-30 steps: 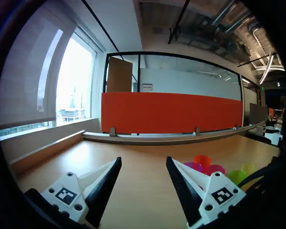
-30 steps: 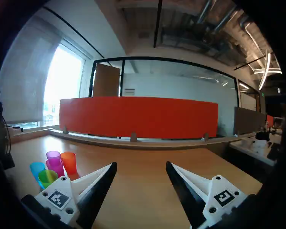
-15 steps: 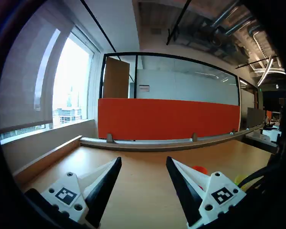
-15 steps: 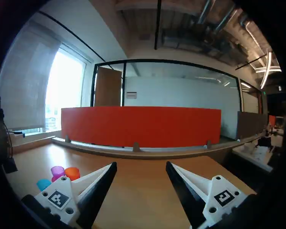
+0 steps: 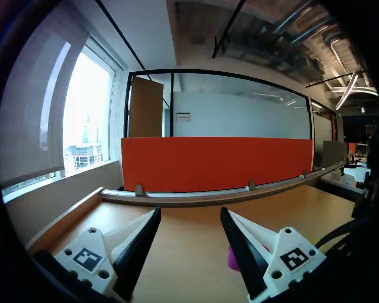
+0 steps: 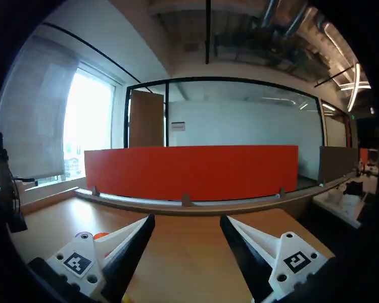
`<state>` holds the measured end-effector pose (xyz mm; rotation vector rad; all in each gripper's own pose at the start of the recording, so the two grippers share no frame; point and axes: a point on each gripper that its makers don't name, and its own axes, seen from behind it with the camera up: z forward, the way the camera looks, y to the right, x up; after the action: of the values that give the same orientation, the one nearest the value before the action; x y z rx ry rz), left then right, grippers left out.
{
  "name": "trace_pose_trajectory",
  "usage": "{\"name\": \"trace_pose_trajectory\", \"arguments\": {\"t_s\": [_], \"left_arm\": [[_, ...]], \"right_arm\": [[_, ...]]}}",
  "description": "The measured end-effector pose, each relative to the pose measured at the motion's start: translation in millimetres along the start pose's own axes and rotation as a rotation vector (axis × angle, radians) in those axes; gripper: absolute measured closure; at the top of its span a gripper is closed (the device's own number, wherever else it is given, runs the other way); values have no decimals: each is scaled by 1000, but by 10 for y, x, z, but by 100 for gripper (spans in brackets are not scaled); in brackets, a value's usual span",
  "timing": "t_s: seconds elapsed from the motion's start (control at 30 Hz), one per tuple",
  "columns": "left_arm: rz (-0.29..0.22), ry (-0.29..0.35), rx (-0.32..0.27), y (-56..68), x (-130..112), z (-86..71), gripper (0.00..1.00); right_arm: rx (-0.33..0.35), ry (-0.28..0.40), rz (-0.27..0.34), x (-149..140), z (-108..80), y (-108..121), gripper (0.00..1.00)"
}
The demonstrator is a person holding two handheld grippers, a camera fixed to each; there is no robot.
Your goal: Pour water
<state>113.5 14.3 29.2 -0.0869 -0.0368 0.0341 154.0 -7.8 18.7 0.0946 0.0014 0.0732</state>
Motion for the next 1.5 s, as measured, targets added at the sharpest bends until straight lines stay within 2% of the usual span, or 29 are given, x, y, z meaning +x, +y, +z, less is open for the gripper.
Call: {"name": "trace_pose_trajectory", "arguments": {"t_s": [0.2, 0.47, 0.67, 0.77, 0.9, 1.07, 1.27, 1.5], "left_arm": [[-20, 0, -22, 54, 64, 18, 14], [-40, -13, -61, 138, 56, 24, 14], [-30, -2, -121, 246, 86, 0, 14], [-28, 0, -163, 338, 108, -22, 14], [-49, 0, -224, 460, 126, -56, 14], [-80, 7, -289, 554, 186, -89, 14], [-76, 5, -332, 601, 168, -118, 14], [-72, 19, -350, 606, 212, -131, 14]], "right_arm": [[28, -20, 22, -34, 12, -48, 1], [91, -33, 11, -93, 44, -169, 0], [177, -25, -29, -64, 11, -368, 0], [223, -24, -51, -65, -8, -486, 1], [298, -25, -58, -58, -48, -664, 0], [376, -25, -46, -28, -98, -856, 1], [432, -24, -56, -19, -126, -992, 0], [475, -16, -58, 24, -174, -1101, 0]]}}
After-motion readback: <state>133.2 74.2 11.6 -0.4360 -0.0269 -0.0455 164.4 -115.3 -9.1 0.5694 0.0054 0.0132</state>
